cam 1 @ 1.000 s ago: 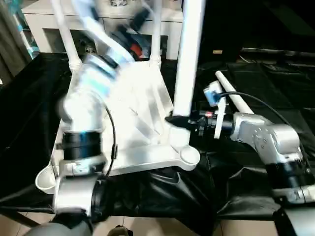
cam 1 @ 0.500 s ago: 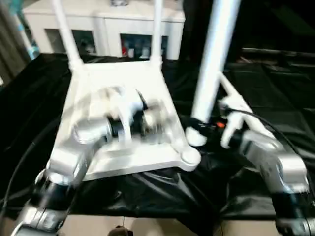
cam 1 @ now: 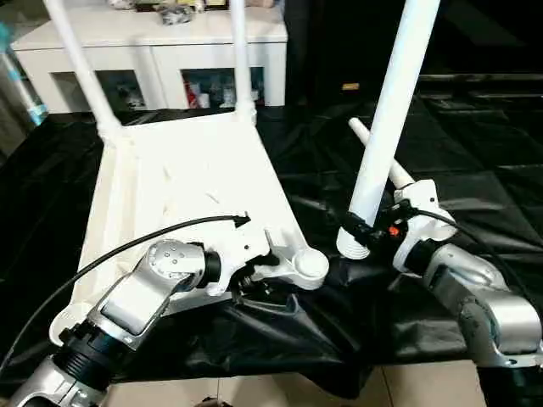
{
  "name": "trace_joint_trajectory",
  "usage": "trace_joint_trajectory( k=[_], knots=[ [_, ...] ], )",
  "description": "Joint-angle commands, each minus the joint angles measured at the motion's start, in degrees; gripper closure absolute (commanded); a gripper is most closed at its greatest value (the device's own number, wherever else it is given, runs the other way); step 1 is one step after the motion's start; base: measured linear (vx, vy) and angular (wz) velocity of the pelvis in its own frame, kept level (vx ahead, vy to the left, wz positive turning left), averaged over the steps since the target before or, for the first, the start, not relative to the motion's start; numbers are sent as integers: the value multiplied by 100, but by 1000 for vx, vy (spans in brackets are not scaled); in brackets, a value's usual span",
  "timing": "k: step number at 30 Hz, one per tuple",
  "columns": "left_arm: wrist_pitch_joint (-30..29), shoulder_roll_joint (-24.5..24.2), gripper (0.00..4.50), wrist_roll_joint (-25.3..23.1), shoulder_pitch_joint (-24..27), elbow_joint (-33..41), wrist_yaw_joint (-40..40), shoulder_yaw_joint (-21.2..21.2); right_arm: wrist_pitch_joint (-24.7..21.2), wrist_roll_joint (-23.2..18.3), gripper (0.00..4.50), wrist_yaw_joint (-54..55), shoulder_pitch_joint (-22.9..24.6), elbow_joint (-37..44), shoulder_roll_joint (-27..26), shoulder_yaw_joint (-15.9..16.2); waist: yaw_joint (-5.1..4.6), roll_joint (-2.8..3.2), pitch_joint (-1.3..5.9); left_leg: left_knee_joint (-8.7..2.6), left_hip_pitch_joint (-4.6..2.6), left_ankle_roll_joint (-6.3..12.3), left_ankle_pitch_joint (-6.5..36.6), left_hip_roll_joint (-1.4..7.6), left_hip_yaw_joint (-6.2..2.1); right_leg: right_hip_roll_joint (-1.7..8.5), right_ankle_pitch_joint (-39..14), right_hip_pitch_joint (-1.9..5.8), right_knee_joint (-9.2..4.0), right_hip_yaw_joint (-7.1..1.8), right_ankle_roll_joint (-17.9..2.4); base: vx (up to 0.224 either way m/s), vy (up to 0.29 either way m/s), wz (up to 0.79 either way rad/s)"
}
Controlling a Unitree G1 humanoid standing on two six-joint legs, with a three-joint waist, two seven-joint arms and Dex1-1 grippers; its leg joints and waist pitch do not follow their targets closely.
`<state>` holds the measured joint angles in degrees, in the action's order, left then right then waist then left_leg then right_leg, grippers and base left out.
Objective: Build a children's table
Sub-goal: Pick table leg
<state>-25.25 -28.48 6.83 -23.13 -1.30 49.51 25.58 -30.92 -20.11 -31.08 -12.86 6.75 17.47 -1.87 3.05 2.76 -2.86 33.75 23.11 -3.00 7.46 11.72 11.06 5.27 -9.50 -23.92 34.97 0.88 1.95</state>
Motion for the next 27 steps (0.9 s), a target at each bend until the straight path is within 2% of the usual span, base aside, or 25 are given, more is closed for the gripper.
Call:
trace_joint_trajectory(
  k=[1, 2, 3, 4, 6, 9, 15, 16, 19, 21, 22, 23, 27],
  knots=[
    [-91, -1, 280, -84, 0, -71, -105, -81, 48, 4, 259, 38, 12, 202, -25, 22, -5, 3, 353, -415, -229, -376, 2932, -18, -120, 88, -3220, 69, -632, 8, -384, 0, 0, 0],
    [-134, 8, 301, -91, 8, -83, -136, -101, 43, -1, 259, 42, 12, 211, -36, 34, -8, 7, 348, -417, -233, -374, 2954, -17, -121, 87, -3234, 63, -637, 8, -388, 0, 0, 0],
    [-197, -15, 301, -104, 26, -65, -133, -106, 41, -7, 259, 27, 3, 204, -44, 46, -5, -26, 351, -409, -236, -366, 2962, -17, -117, 87, -3242, 58, -645, 8, -386, 0, 0, 0],
    [-263, -37, 311, -103, 43, -39, -118, -106, 43, -4, 259, 11, -8, 190, -40, 54, 1, -4, 345, -417, -238, -363, 2972, -14, -123, 90, -3254, 57, -640, 8, -391, 0, 0, 0],
    [-391, -89, 321, -114, 96, 27, -71, -111, 55, -1, 259, -17, -32, 154, -28, 82, 7, -36, 344, -416, -236, -350, 2958, -12, -116, 90, -3252, 51, -639, 3, -396, 0, 0, 0],
    [-463, -169, 355, -131, 167, 70, -26, -88, 78, 15, 259, -24, -51, 119, -20, 122, 3, -19, 341, -423, -234, -351, 2968, -11, -120, 93, -3288, 46, -645, 1, -370, 0, 0, 0],
    [-514, -224, 395, -171, 197, 29, -20, -67, 48, 6, 259, -32, -59, 164, -19, 142, 1, -14, 330, -419, -260, -363, 3088, -17, -125, 93, -3457, 20, -676, 9, -320, 0, 0, 0],
    [-515, -221, 415, -182, 192, 17, -22, -71, 49, 3, 259, -42, -60, 163, -14, 144, -1, -30, 328, -417, -261, -357, 3087, -17, -125, 96, -3517, 17, -683, 9, -294, 0, 0, 0],
    [-554, -156, 432, -131, 171, 17, -51, -178, 48, -12, 259, -62, -60, 173, 6, 143, -13, -41, 324, -429, -246, -354, 3094, -19, -136, 99, -3564, 31, -689, 21, -262, 0, 0, 0],
    [-558, -147, 441, -80, 180, 76, -19, -223, 42, -30, 259, -87, -60, 178, 27, 156, -26, -31, 334, -452, -227, -358, 3088, -12, -151, 106, -3452, 65, -669, 30, -287, 0, 0, 0],
    [-558, -146, 441, -65, 185, 90, -10, -233, 41, -34, 259, -92, -60, 179, 30, 160, -46, -28, 336, -489, -178, -360, 3047, -7, -167, 105, -3274, 113, -640, 39, -326, 0, 0, 0],
    [-558, -145, 441, -53, 189, 100, -3, -240, 40, -37, 259, -95, -60, 179, 33, 163, -56, -23, 341, -499, -171, -361, 3042, -7, -172, 104, -3197, 124, -634, 42, -343, 0, 0, 0],
    [-921, -40, 450, 14, 219, 130, -334, -525, 53, -23, 259, -125, -146, 80, 18, 202, -106, -65, 333, -469, -209, -299, 3106, -41, -177, 101, -3136, 85, -657, 17, -460, 0, 0, 0]
  ],
)
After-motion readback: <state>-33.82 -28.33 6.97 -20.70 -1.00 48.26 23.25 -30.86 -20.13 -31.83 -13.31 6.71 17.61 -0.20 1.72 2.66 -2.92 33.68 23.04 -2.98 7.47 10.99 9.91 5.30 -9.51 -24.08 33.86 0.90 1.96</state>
